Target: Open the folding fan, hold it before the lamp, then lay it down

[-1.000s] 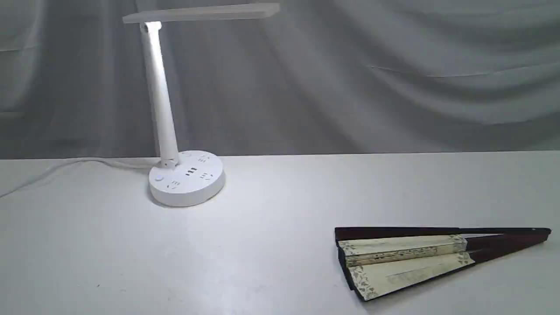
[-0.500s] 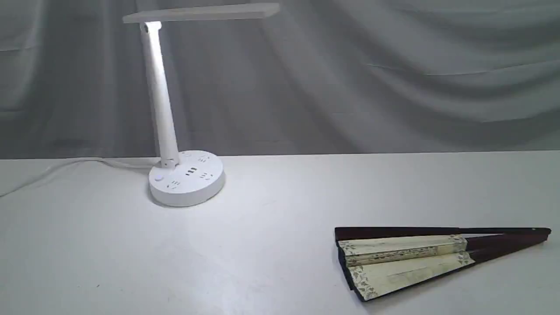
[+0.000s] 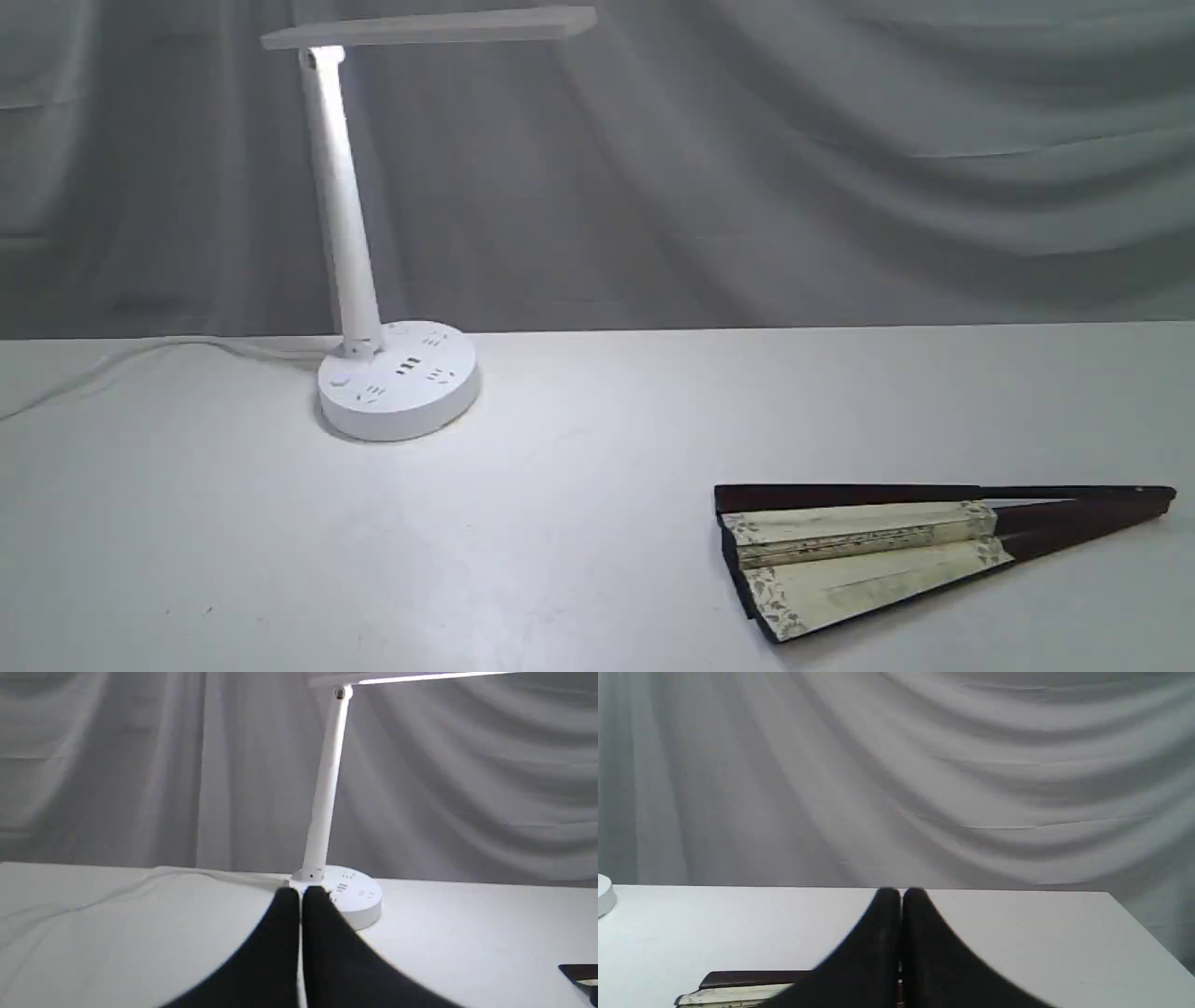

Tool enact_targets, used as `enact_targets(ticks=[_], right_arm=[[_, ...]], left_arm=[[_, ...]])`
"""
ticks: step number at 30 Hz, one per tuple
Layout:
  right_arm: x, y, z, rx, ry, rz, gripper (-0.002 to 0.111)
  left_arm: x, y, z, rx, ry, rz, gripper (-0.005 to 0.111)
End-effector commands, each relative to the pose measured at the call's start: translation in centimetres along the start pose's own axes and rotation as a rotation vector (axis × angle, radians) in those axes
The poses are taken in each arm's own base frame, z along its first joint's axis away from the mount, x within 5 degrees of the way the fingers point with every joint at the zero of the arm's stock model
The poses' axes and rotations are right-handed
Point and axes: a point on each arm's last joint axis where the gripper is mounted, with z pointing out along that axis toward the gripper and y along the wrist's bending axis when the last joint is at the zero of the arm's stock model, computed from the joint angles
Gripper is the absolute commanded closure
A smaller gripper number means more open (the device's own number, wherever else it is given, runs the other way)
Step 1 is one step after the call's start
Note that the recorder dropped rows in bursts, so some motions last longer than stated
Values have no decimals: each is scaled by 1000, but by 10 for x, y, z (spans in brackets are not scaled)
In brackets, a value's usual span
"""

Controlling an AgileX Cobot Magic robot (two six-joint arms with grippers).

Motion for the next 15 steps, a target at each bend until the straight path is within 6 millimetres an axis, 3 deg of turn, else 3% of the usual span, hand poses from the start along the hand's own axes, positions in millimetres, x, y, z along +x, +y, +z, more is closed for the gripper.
enact_targets(ticks=[1, 9, 15], right_arm=[[-15, 0, -7, -4, 37, 2, 108], [-53, -1, -25, -6, 10, 8, 108], [-63, -1, -28, -8, -39, 17, 108]], left_arm=[[-17, -3, -8, 20, -1, -35, 107], [-50, -13, -30, 79, 38, -99, 107], [-62, -16, -37, 99, 20, -110, 107]])
